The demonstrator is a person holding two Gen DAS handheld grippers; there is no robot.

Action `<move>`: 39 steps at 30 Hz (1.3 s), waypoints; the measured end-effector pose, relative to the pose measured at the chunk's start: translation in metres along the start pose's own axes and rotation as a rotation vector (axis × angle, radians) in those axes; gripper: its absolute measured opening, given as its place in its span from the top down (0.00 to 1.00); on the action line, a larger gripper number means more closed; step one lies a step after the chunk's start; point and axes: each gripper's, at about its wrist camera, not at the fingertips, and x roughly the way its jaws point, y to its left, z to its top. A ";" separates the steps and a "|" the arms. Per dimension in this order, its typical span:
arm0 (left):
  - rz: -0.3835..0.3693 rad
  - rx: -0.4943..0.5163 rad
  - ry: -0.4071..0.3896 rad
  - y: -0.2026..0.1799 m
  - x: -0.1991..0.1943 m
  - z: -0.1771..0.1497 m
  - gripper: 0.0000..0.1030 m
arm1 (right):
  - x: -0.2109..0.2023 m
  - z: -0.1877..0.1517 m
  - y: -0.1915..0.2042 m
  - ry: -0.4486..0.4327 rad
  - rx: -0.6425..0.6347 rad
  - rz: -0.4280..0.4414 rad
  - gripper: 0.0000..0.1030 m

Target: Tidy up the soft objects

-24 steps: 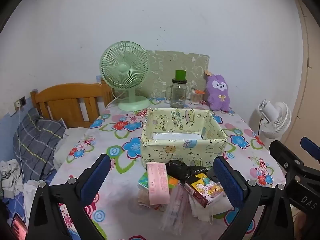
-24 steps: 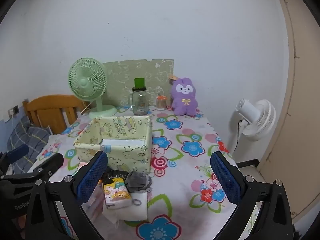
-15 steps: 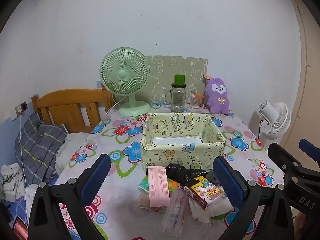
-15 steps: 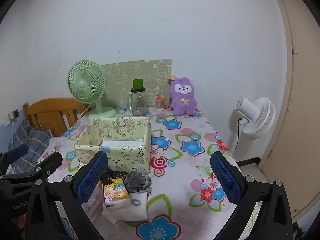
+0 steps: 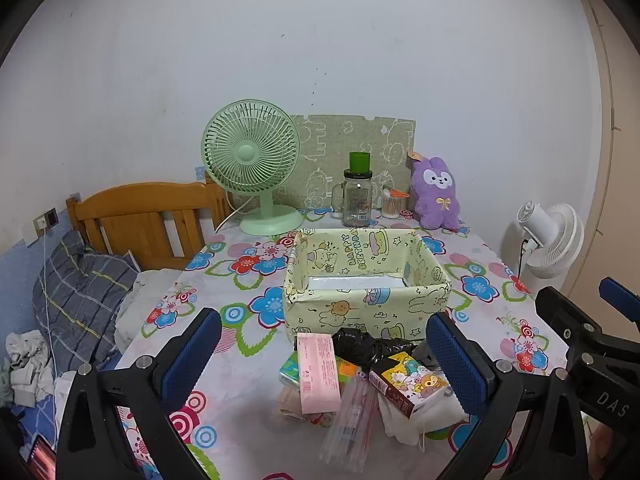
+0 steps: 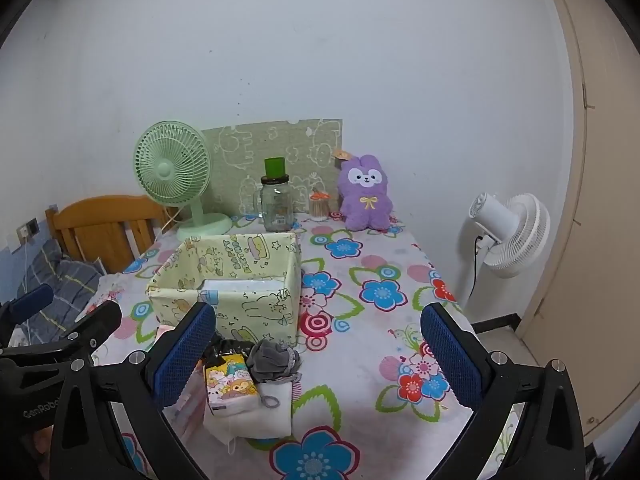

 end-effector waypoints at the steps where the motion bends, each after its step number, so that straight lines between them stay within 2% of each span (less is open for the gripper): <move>1: -0.001 -0.001 0.000 0.000 0.000 0.000 0.00 | 0.000 0.000 0.000 0.000 0.001 0.000 0.00; 39: -0.006 -0.005 -0.003 -0.002 -0.001 -0.002 0.00 | -0.005 -0.003 -0.002 0.004 0.007 0.004 0.00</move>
